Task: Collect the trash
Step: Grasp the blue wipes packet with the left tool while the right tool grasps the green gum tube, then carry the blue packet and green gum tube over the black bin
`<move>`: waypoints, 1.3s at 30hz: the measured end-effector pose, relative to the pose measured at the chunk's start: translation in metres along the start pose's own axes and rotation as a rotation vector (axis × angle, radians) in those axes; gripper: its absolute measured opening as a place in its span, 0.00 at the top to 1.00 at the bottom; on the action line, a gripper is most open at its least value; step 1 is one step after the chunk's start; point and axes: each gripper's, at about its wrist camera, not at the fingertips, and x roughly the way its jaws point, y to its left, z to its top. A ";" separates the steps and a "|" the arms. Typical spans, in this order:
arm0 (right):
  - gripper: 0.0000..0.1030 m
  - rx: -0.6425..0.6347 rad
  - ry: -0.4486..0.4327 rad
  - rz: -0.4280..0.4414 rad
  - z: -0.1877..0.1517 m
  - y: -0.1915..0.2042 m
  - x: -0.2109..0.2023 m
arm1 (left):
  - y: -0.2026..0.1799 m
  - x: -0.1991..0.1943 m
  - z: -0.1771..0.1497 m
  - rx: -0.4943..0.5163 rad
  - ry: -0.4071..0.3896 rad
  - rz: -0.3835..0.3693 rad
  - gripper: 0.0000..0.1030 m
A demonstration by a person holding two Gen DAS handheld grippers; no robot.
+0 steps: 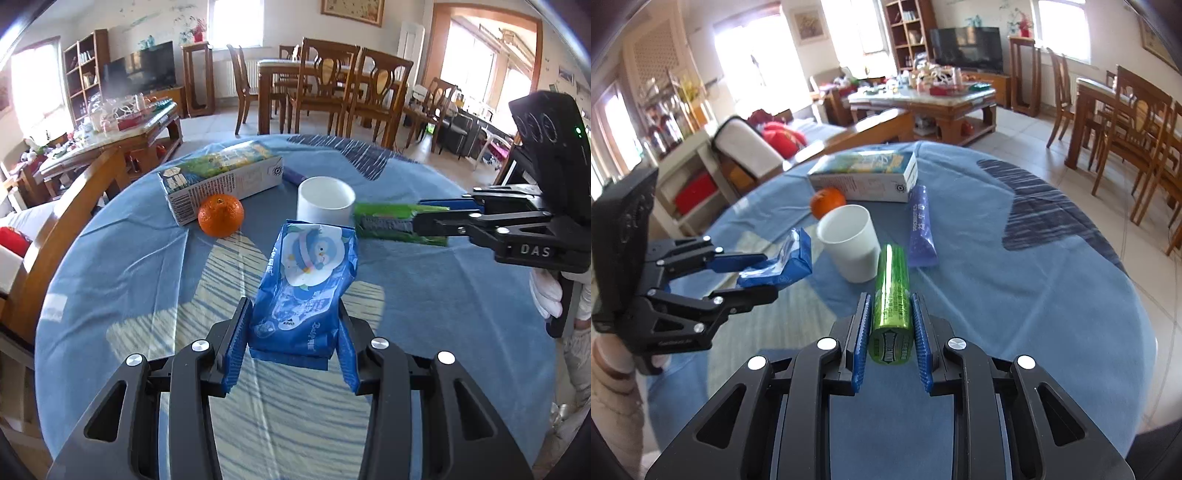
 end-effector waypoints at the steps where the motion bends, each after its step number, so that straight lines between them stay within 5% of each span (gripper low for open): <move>1: 0.78 0.003 -0.006 0.004 -0.003 0.000 -0.006 | -0.003 -0.004 -0.002 -0.005 -0.008 0.000 0.59; 17: 0.79 0.101 -0.100 0.055 -0.069 -0.009 -0.095 | -0.092 -0.057 -0.030 -0.072 -0.147 -0.082 0.59; 39: 0.79 0.148 -0.218 0.033 -0.102 -0.040 -0.177 | -0.176 -0.057 -0.029 -0.035 -0.162 -0.163 0.59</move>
